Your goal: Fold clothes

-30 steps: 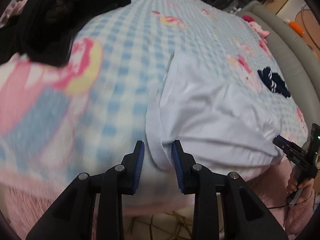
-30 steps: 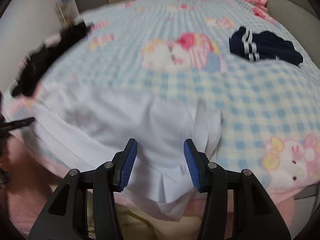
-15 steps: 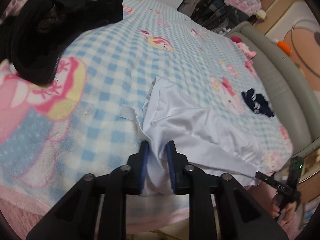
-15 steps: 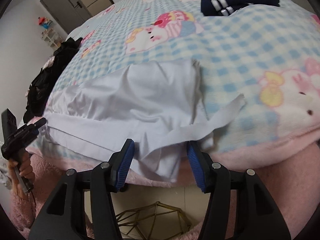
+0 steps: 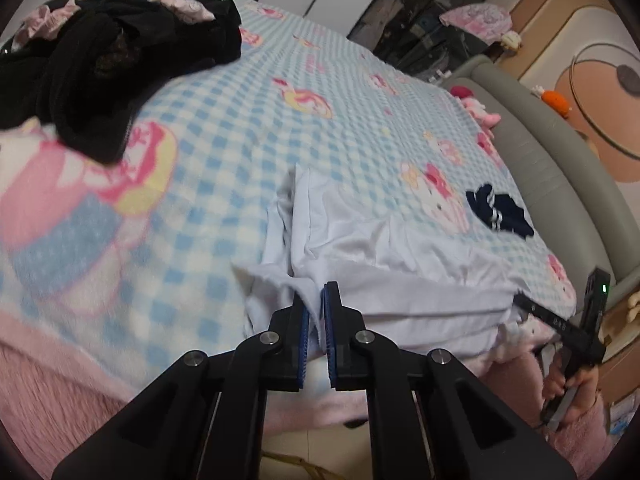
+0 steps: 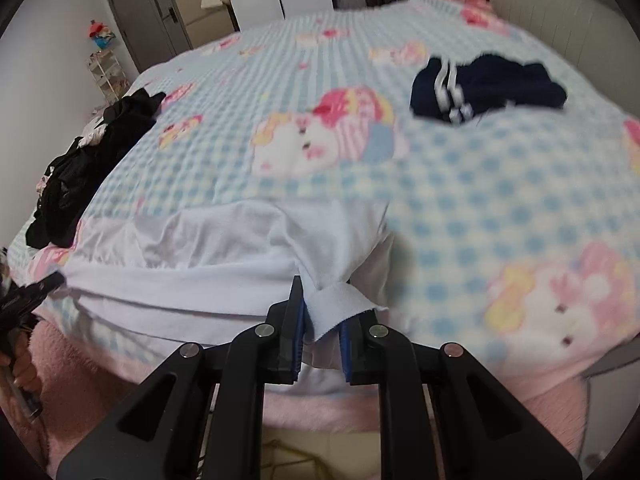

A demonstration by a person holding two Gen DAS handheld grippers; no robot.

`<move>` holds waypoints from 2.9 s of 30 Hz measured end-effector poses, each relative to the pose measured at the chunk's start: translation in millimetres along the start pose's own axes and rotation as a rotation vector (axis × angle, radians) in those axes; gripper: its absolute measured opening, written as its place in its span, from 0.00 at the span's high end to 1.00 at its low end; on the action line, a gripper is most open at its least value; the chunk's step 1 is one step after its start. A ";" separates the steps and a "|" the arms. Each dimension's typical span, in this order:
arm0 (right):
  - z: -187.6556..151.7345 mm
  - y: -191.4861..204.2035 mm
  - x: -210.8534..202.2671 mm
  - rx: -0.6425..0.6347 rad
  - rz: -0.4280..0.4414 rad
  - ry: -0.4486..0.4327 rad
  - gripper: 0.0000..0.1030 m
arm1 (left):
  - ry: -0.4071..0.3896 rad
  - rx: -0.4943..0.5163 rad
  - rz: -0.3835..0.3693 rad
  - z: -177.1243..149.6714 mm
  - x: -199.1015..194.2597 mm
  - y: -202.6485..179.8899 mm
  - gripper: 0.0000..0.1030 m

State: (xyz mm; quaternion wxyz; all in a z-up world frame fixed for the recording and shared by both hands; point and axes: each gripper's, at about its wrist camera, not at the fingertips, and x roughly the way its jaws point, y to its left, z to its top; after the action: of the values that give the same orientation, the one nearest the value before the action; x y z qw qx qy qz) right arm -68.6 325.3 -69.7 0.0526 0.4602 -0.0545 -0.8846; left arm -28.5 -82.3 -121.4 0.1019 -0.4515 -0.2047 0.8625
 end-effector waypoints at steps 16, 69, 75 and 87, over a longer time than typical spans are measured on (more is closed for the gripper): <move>-19.0 -25.4 -23.3 0.168 0.071 -0.038 0.51 | -0.117 -0.024 0.154 10.1 -32.7 -9.9 0.54; -53.0 78.6 38.6 -0.025 0.234 0.179 0.61 | 0.195 -0.316 -0.353 -22.7 70.9 -43.1 0.82; -47.7 62.2 31.2 0.056 0.282 0.139 0.61 | 0.195 -0.372 -0.435 -19.1 73.3 -40.0 0.61; -54.0 82.3 17.9 -0.021 0.338 0.111 0.60 | 0.172 -0.458 -0.626 -15.1 79.1 -47.6 0.61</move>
State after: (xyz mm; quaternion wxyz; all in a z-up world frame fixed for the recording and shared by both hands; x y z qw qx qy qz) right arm -31.0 238.9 -103.0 0.2080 0.4921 -0.1189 -0.8369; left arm -61.8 -7.1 -166.2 0.2734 -0.4490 -0.5102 0.6807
